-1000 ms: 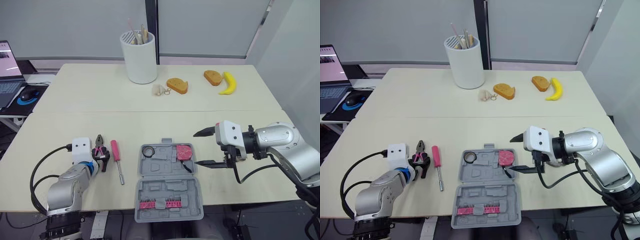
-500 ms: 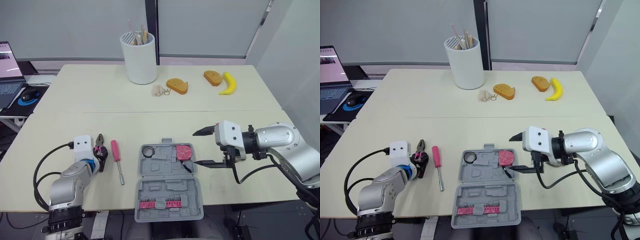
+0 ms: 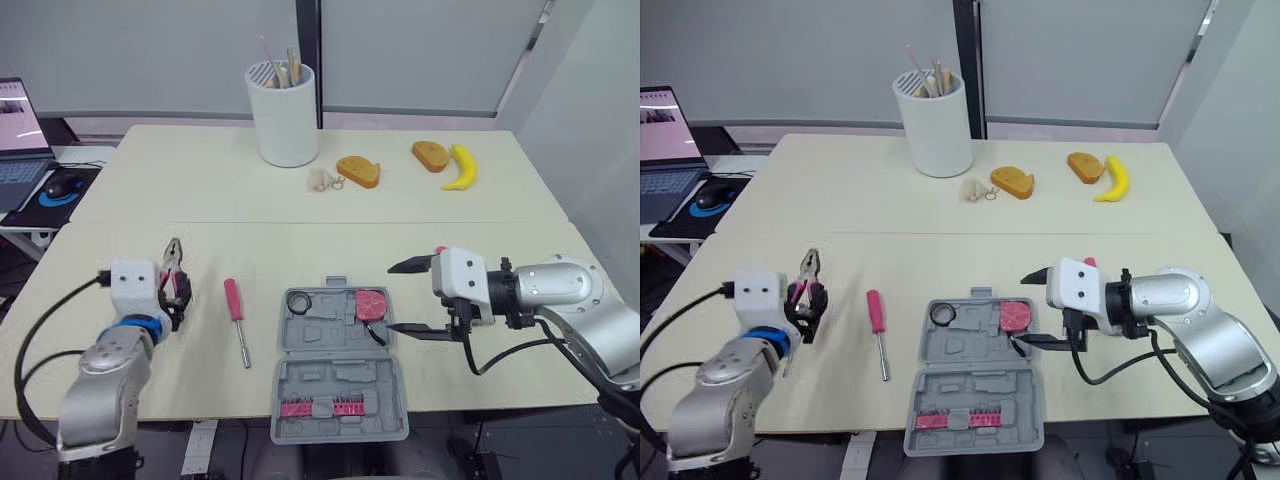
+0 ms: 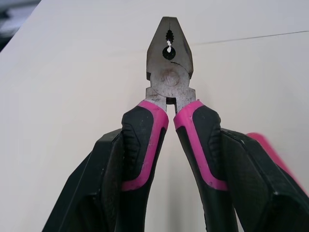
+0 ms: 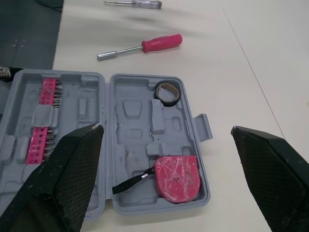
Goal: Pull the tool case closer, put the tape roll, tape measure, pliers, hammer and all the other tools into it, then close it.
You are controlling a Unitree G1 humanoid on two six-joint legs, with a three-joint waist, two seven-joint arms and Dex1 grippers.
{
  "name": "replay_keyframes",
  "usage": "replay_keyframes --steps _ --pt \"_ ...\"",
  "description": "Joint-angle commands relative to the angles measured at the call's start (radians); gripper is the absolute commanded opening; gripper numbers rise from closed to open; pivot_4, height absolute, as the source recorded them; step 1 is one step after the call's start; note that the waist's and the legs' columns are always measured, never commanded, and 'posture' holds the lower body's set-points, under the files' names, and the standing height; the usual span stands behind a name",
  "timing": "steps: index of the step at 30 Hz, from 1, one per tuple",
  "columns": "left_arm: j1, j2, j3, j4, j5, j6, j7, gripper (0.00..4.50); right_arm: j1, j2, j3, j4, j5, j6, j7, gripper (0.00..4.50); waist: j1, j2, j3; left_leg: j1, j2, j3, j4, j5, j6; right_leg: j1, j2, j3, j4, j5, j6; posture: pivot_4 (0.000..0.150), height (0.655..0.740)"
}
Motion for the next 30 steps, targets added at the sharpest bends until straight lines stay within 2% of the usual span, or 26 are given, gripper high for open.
replay_keyframes --steps 1,8,14,18,23,30 --pt "-0.071 0.076 -0.132 -0.035 -0.041 -0.113 -0.243 2.56 0.061 -0.03 -0.099 -0.082 0.014 0.003 -0.033 4.5 0.006 0.001 0.001 0.0 -0.001 0.0 0.0 0.0 0.0 0.0 -0.001 0.0 0.0 0.0 0.0 0.15 0.74" --pt "-0.258 0.19 -0.376 0.129 -0.041 -0.267 -0.672 2.56 0.224 -0.121 -0.237 -0.174 0.055 0.063 -0.024 4.5 0.001 0.002 0.002 0.0 0.0 0.002 0.0 0.0 -0.001 -0.001 0.002 0.001 -0.001 0.0 0.0 0.15 0.74" --pt "-0.445 0.178 -0.577 0.246 0.044 -0.385 -0.902 2.56 0.263 -0.129 -0.252 -0.227 0.08 0.115 -0.069 4.5 -0.007 0.003 0.002 0.0 0.0 0.002 0.0 0.0 -0.001 -0.001 0.008 0.001 0.0 -0.001 0.0 0.15 0.74" --pt "-0.526 0.129 -0.651 0.261 0.093 -0.377 -0.923 2.56 0.185 -0.09 -0.145 -0.242 0.082 0.18 -0.116 4.5 -0.009 0.002 0.002 0.0 0.0 0.002 0.001 0.0 -0.001 -0.001 0.012 0.003 0.0 -0.003 0.004 0.15 0.74" --pt "-0.546 0.115 -0.683 0.221 0.124 -0.321 -0.927 2.56 0.013 -0.008 0.142 -0.139 -0.103 0.184 -0.185 4.5 -0.015 0.003 0.002 -0.001 0.0 0.002 0.001 0.0 -0.001 -0.002 0.015 0.003 0.0 -0.003 0.004 0.15 0.74" --pt "-0.538 0.123 -0.68 0.162 0.129 -0.241 -0.929 2.56 -0.146 0.119 0.356 0.027 -0.237 0.198 -0.192 4.5 -0.013 0.003 0.002 -0.003 0.001 0.001 0.001 0.0 -0.001 -0.006 0.016 0.003 0.002 0.0 0.0 0.15 0.74"
